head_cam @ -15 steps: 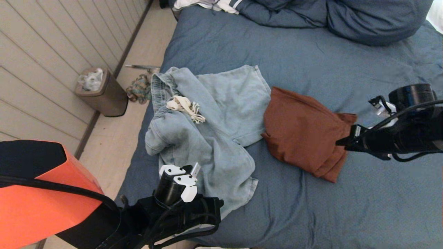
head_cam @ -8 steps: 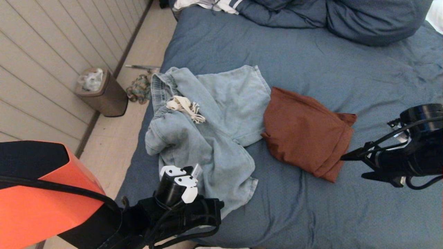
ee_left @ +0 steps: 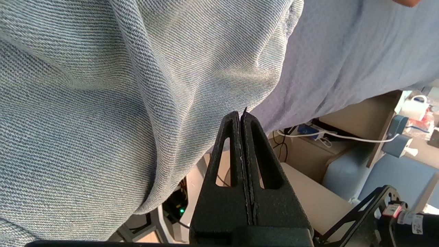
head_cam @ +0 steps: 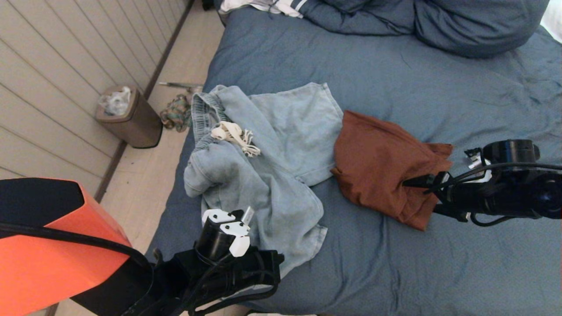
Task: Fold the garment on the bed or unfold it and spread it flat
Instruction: Fold the blue shorts
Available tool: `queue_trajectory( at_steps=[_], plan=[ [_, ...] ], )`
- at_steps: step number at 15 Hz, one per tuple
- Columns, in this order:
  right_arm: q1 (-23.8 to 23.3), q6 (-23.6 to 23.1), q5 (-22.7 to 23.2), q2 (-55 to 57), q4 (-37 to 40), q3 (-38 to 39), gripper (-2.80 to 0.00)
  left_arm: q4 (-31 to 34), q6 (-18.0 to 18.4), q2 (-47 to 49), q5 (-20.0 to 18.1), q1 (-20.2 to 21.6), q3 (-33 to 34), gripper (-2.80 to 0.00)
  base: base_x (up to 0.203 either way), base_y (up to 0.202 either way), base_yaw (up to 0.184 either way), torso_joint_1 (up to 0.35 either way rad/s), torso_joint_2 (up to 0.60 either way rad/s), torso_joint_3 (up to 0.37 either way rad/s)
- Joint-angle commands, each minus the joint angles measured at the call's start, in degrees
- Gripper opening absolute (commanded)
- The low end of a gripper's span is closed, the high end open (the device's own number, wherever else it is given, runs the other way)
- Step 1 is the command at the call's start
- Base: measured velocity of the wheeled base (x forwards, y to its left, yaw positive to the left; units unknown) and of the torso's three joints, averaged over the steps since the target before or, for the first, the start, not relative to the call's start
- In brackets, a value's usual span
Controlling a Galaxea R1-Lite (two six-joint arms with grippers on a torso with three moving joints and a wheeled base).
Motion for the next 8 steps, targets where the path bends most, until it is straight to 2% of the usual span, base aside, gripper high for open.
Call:
queue_trajectory(
  at_steps=[1,4,8],
  plan=[
    [-0.17,-0.07,4.18,1.35,-7.2,1.7,0.0,-0.94,-0.15,0.3,-0.03,-0.01,0.11,-2.8,0.0,0.0,0.0,0.0,0.0,0.0],
    [-0.26,-2.1,4.52,1.55,-8.35,3.04,0.0,-4.14,-0.13,2.14,0.06,-0.01,0.7,-2.8,0.0,0.0,0.0,0.0,0.0,0.0],
    [-1.4,-7.12,4.59,0.52,-8.28,4.96,0.0,-4.14,-0.13,2.4,0.06,-0.1,0.61,-2.8,0.0,0.0,0.0,0.0,0.0,0.0]
  ],
)
